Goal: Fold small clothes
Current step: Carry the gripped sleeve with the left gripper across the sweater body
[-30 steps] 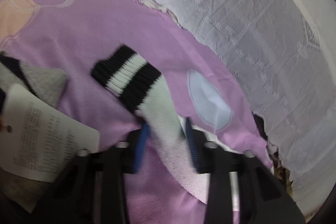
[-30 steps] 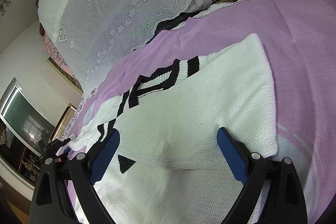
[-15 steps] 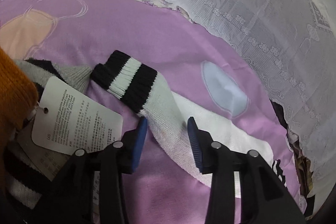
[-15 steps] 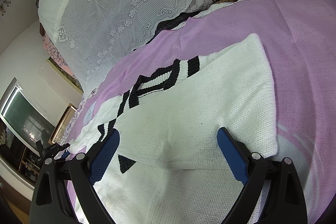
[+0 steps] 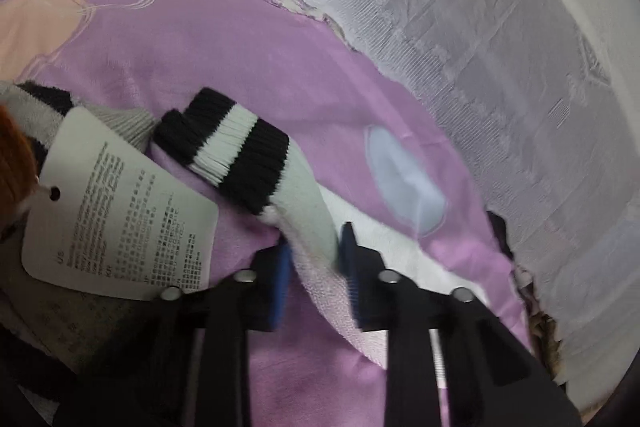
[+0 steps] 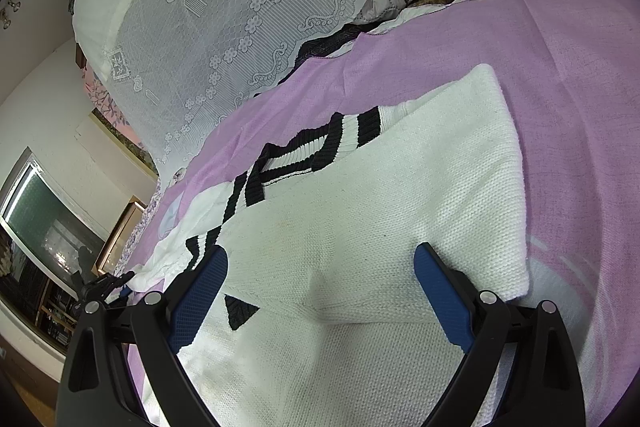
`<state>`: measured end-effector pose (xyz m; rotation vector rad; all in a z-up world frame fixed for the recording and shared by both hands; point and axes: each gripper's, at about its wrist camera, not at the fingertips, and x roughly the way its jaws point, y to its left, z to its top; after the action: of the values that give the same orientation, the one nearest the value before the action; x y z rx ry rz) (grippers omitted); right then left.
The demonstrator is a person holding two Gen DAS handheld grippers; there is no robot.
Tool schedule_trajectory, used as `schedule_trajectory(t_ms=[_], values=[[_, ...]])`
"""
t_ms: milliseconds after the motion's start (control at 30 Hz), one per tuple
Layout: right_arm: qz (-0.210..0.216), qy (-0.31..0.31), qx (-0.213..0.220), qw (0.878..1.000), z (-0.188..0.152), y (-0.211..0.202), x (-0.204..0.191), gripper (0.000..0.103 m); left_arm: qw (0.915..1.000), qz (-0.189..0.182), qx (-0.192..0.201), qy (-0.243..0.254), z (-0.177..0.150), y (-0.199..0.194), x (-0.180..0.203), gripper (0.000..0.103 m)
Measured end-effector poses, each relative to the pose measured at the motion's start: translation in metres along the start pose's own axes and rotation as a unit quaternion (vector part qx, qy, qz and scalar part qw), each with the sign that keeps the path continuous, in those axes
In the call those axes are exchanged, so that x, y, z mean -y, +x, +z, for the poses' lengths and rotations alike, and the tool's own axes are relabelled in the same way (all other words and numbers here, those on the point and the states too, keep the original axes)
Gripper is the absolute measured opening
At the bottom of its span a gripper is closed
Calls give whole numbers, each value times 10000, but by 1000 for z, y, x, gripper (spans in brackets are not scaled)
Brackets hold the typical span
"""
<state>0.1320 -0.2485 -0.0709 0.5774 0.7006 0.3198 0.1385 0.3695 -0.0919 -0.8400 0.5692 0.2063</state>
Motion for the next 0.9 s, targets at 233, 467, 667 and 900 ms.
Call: schedule_trajectory(t_ms=[233,467,667,900], values=[[-900,-735,-28,9932,0,5,-37,93,9938,651,388,810,-2,-11,33,19],[-1426,-2366,-517,9597,-16,63,-142,92,9934,564,493,864,3,-20,38,19],[-1937,-2836,-1210,9313,-37,124,-156,97,9949,366,523,784,8,-24,39,17],[-1398,-2372,-133,9613,-19,43,-140,97,9909,402,660,1101,5,-31,55,17]])
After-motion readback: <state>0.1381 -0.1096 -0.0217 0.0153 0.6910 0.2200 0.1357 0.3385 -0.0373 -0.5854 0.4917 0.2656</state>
